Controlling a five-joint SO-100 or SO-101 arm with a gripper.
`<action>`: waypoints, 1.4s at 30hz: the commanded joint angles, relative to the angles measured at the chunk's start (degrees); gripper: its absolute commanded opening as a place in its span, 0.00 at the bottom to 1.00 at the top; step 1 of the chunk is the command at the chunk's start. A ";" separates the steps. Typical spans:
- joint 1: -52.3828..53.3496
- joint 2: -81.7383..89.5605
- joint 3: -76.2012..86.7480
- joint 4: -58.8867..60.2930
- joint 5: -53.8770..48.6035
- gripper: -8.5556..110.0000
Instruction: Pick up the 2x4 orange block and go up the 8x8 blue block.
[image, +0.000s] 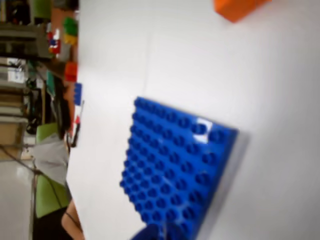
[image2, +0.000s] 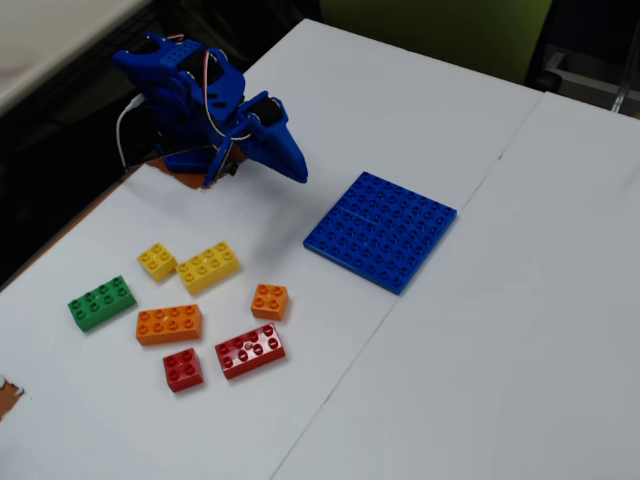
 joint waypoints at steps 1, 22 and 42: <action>-1.14 2.37 2.20 -3.60 -22.76 0.07; 10.72 -34.98 -42.36 41.13 -103.36 0.17; 44.38 -86.31 -81.21 38.50 -162.51 0.28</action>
